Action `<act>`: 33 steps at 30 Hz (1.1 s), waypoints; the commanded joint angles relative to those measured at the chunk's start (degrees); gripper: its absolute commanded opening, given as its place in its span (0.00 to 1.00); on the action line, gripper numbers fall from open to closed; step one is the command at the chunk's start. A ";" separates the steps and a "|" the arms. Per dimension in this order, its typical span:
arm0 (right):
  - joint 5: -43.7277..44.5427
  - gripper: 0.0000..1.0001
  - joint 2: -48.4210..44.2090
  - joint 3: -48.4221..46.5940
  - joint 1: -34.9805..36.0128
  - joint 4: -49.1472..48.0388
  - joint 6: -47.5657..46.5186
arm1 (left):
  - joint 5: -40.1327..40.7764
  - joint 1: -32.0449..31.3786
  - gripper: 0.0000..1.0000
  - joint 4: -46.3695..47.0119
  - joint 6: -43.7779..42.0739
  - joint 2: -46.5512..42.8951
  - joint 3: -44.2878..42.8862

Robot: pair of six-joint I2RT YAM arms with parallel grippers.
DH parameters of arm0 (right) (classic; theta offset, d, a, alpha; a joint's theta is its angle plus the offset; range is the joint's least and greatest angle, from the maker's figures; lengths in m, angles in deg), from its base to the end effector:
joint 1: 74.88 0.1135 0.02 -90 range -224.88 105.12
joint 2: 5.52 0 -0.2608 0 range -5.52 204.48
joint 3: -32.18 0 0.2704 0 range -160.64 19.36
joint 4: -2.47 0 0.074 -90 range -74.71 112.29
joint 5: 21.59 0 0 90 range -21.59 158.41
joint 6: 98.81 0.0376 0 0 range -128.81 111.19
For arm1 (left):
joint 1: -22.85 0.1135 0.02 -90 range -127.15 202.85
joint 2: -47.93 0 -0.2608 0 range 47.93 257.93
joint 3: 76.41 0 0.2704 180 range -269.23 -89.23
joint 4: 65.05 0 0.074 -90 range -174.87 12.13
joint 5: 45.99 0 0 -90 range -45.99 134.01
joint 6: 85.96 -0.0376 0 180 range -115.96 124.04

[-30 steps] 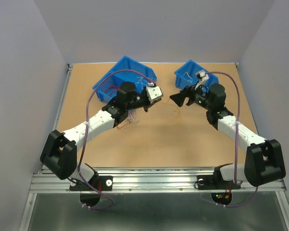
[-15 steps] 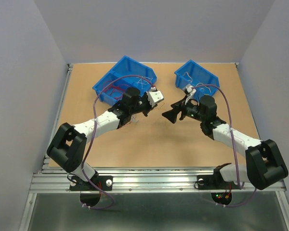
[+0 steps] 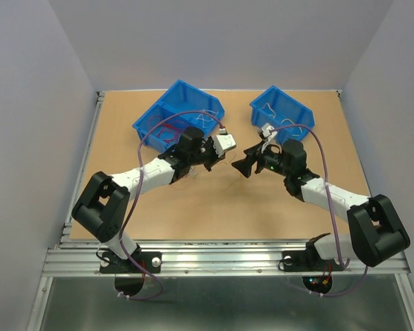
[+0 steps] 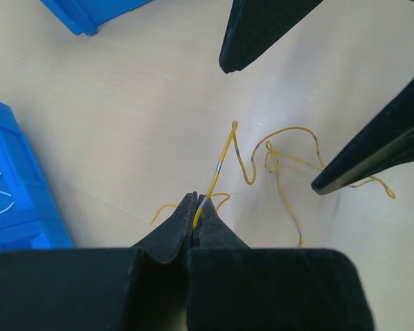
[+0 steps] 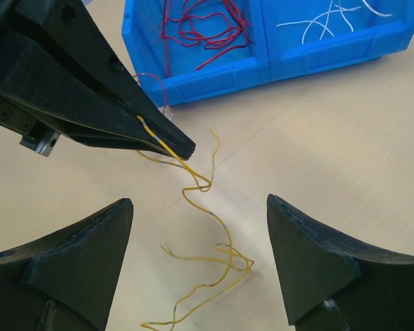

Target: Untangle the cables

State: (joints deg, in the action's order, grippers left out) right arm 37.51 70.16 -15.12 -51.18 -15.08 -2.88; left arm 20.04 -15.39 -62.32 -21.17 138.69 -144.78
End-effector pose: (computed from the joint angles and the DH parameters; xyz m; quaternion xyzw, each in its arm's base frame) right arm 0.2649 0.1374 0.2177 -0.2824 0.7077 0.3555 0.5413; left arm 0.2855 -0.2444 0.2348 0.5222 0.6173 -0.2326 0.5405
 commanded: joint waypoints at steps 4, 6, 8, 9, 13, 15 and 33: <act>0.84 0.77 3.59 0.56 0.55 -6.98 -2.42 | -3.45 -0.26 0.02 0.01 -0.72 -2.25 -2.37; 0.05 0.71 5.08 -0.14 0.55 -6.90 -2.68 | -3.63 -0.17 0.02 0.09 -0.89 -2.60 -2.02; -0.74 0.62 5.88 -0.59 0.55 -6.98 -2.77 | -3.89 -0.26 0.02 0.44 -0.98 -3.31 -1.67; -1.96 0.59 6.14 -0.68 0.55 -6.90 -2.77 | -4.16 -0.17 0.02 0.53 -0.89 -3.57 -1.41; -5.57 0.53 7.37 -1.47 1.17 -6.98 -3.99 | -4.51 -0.17 0.02 0.88 -0.80 -4.63 -0.97; -7.25 0.55 7.55 -1.47 2.22 -7.07 -4.88 | -4.69 -0.17 0.02 1.06 -0.72 -4.98 -0.70; 8.74 0.55 8.79 2.13 8.99 -19.28 -10.95 | -10.39 0.53 0.02 -3.42 2.71 -4.54 -3.69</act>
State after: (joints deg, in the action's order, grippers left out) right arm 42.30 80.02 -14.58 -42.87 -25.20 -12.80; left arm 12.70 -15.28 -64.79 -20.36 136.44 -144.97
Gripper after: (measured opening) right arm 0.568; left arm 0.033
